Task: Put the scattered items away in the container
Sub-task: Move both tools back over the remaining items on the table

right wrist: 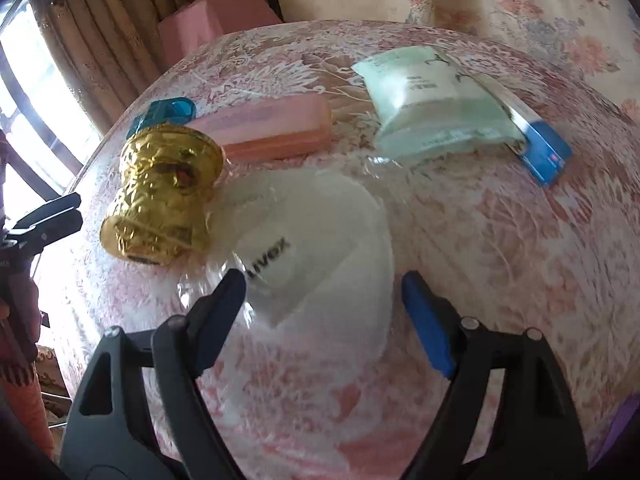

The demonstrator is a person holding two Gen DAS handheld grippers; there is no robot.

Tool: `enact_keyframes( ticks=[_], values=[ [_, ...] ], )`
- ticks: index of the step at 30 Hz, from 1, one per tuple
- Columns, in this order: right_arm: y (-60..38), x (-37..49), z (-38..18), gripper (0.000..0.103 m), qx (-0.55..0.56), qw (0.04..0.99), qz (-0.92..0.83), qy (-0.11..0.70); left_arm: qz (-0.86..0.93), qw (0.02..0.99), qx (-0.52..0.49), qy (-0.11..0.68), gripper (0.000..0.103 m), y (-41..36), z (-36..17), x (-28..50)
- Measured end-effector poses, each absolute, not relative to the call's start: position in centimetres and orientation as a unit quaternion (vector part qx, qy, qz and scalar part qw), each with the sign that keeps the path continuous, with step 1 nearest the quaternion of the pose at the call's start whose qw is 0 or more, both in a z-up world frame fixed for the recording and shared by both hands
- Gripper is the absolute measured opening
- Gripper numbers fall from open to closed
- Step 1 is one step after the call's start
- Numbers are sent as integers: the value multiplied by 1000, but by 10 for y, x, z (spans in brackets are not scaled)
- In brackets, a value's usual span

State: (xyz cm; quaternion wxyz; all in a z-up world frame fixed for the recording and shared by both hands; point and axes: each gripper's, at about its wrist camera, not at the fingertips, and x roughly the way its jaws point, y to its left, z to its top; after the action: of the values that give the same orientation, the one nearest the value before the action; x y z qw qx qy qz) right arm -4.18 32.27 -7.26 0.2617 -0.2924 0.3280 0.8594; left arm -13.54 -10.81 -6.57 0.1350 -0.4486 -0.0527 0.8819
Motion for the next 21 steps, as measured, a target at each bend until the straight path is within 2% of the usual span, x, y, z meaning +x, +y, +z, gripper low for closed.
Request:
enact_keyframes(
  ticks=[8,12,13,21],
  values=[
    [335,-57,-79,101,-289,244,876,298,883,139,-445,-53,103,-106,-68,-149],
    [331,-62,-79,103,-279,247,887,272,884,138,-444,-52,103,-106,-70,-157],
    [329,-64,-79,102,-281,247,888,267,884,136,-445,-54,103,-107,-71,-160],
    [316,-48,-73,72,-261,245,893,274,881,132,-452,-50,103,-105,-76,-175]
  ],
)
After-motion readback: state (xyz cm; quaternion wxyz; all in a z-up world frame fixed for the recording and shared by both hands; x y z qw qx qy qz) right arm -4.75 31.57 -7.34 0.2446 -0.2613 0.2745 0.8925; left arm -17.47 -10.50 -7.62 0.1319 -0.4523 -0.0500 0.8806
